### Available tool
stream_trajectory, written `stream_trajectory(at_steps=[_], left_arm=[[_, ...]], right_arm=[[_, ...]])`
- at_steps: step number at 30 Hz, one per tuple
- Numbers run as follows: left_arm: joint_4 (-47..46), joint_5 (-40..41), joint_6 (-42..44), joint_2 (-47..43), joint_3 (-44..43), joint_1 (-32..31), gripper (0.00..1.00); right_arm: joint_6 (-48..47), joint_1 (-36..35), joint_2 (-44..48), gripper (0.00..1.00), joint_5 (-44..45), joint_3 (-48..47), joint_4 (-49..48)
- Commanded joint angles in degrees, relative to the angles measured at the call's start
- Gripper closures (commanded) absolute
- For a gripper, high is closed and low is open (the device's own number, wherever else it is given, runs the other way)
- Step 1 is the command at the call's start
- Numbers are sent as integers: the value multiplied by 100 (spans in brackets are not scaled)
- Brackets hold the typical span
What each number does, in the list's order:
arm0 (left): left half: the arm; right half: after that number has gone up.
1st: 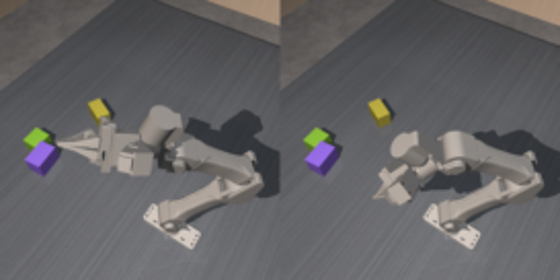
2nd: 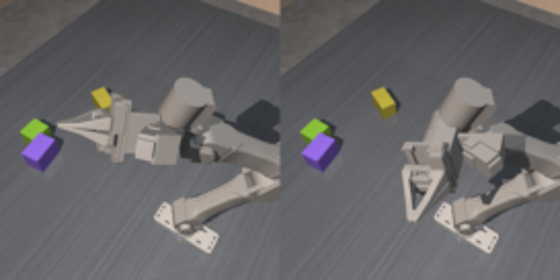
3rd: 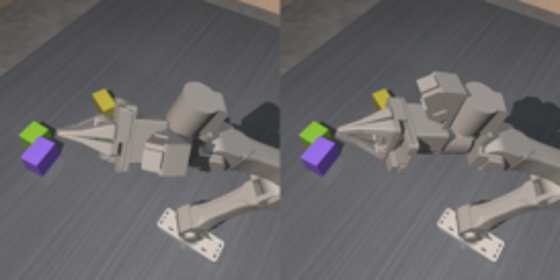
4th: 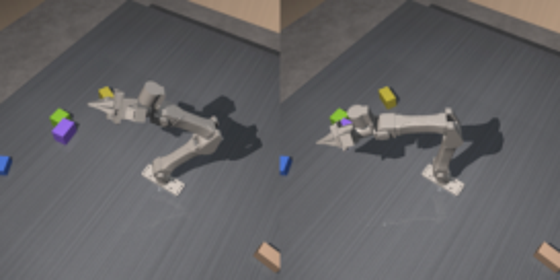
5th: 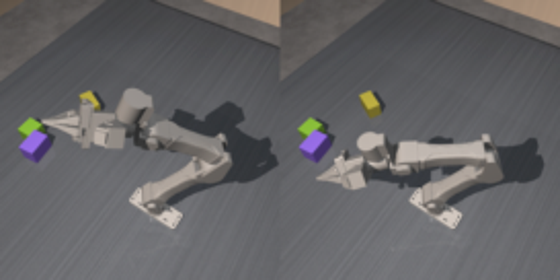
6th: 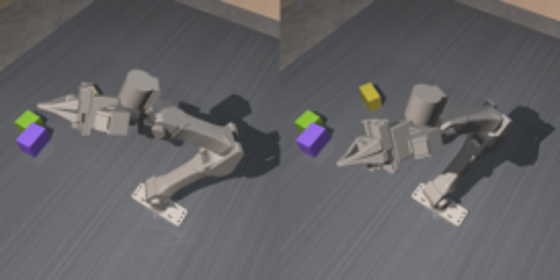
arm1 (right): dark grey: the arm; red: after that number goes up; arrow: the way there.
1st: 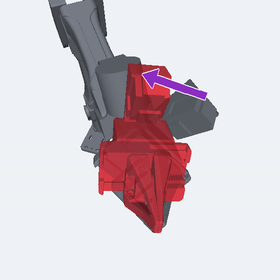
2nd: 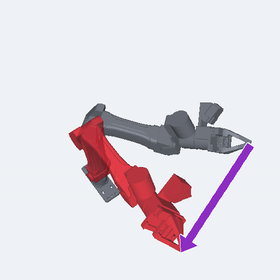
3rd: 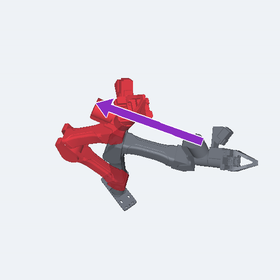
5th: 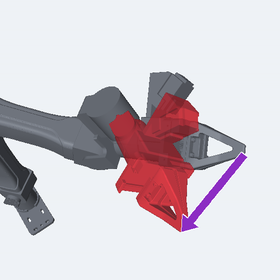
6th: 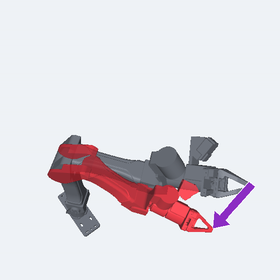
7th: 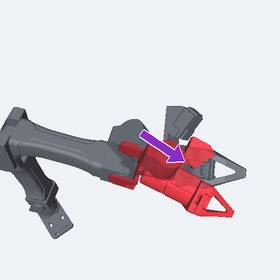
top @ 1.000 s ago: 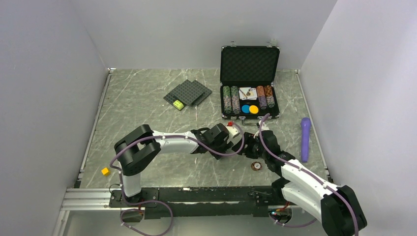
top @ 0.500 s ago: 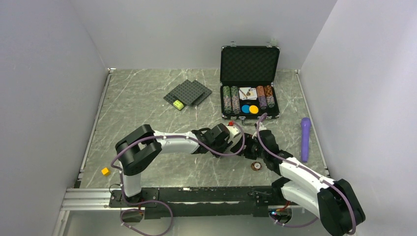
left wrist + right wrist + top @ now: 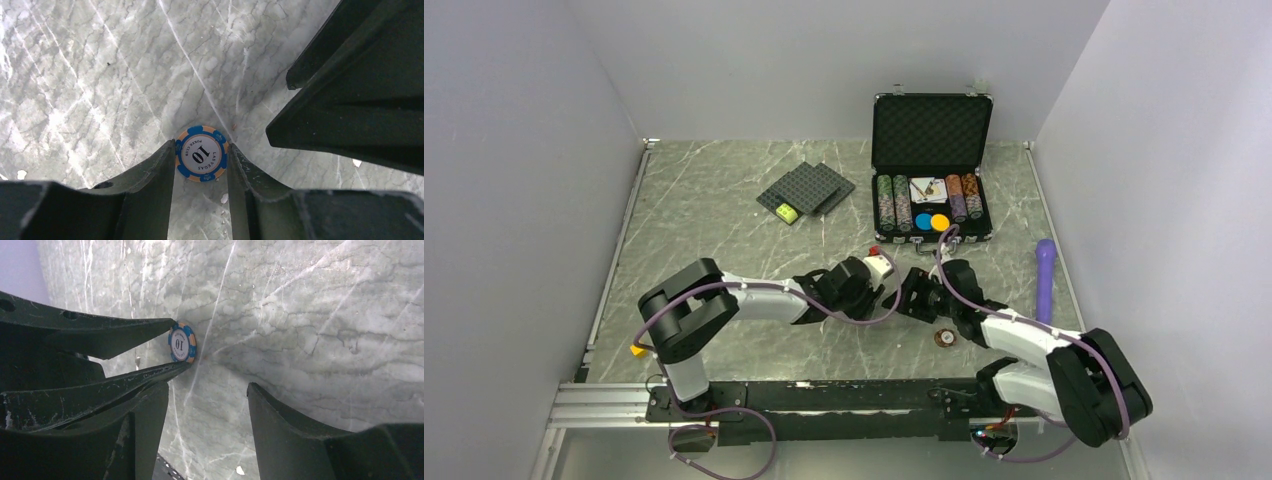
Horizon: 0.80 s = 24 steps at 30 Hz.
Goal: Pack up texas hold em set
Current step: Pick up the poker chip from the center of the board.
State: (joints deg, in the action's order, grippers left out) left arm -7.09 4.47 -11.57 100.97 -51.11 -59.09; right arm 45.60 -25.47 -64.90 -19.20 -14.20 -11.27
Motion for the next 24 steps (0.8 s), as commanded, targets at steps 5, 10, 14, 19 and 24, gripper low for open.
stream_trajectory(at_steps=[5,10,14,19,24], left_arm=[[-850,-258,-313,-273,741,161,64],[-1287,-331,-366,-359,1023,192,65],[-1503,-367,-373,-394,1165,213,65],[-1790,-394,-394,-412,1332,222,65],[-2090,-394,-416,-420,1481,229,65]], right_arm=[[178,31,-644,37,-301,-224,-101],[335,28,-1167,38,-640,-361,-383],[605,27,-1631,40,-905,-383,-788],[940,25,-2135,45,-1163,-381,-1353],[1205,23,-2641,48,-1269,-319,-1882]])
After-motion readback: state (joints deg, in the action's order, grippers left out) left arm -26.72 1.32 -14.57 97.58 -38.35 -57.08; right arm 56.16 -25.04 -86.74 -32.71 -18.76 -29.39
